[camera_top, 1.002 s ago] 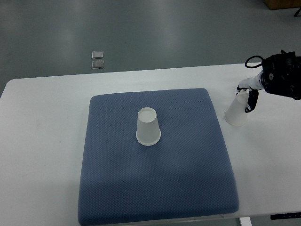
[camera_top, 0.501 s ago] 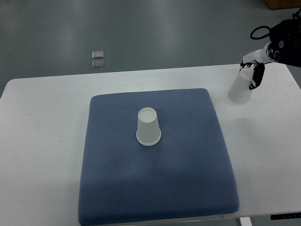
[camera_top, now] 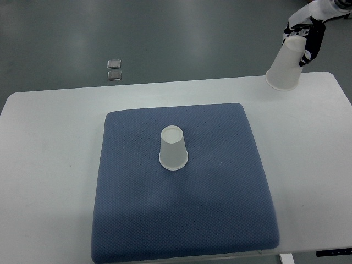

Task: Stack paper cups
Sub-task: 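Lift the cup with the right hand and carry it over the pad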

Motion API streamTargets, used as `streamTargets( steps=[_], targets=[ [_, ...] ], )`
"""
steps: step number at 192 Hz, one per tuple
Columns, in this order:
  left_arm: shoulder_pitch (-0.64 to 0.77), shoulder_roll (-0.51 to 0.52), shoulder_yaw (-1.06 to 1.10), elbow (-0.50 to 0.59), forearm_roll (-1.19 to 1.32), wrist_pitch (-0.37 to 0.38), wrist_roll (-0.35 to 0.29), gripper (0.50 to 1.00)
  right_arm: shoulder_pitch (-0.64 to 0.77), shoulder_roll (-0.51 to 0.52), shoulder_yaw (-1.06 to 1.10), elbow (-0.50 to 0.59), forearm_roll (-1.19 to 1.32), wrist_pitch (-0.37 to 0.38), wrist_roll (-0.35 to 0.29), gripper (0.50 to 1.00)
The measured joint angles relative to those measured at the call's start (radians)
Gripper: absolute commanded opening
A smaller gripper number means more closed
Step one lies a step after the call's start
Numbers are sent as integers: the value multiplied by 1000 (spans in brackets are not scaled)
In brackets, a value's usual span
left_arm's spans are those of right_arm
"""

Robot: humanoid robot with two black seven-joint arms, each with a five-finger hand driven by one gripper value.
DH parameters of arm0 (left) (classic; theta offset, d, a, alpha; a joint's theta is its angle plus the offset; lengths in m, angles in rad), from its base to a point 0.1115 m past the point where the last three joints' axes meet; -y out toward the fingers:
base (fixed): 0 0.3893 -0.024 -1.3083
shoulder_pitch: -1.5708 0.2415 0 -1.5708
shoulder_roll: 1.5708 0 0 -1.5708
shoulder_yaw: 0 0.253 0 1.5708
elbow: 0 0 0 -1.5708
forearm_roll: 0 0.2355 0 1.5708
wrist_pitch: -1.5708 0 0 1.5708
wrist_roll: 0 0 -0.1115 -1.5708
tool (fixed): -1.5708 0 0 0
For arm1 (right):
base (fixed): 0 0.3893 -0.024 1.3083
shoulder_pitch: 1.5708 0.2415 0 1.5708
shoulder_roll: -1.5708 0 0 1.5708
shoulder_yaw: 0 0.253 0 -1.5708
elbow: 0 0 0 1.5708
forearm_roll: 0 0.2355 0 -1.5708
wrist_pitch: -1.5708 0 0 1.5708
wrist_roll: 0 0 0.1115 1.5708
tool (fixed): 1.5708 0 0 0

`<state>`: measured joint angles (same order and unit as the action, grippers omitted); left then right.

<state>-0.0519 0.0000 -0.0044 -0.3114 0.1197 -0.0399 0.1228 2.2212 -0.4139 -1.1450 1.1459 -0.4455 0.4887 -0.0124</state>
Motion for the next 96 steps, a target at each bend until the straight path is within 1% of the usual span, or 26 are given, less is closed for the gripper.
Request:
streamTargets(
  steps=[22,34,63,96],
  targets=[
    [0,0,0,-2,0,0,0,1000,88,0,-2,81,1,9,-1,733],
    [0,0,0,-4,0,0,0,1000,120,4,-2,104,1,10,-1,733],
    [0,0,0,-6,0,0,0,1000,148,28,0,117,5,11,-1,735],
    [1,0,0,-6,0,0,0,1000,150,103,17,118,18,6,-2,735]
  ],
)
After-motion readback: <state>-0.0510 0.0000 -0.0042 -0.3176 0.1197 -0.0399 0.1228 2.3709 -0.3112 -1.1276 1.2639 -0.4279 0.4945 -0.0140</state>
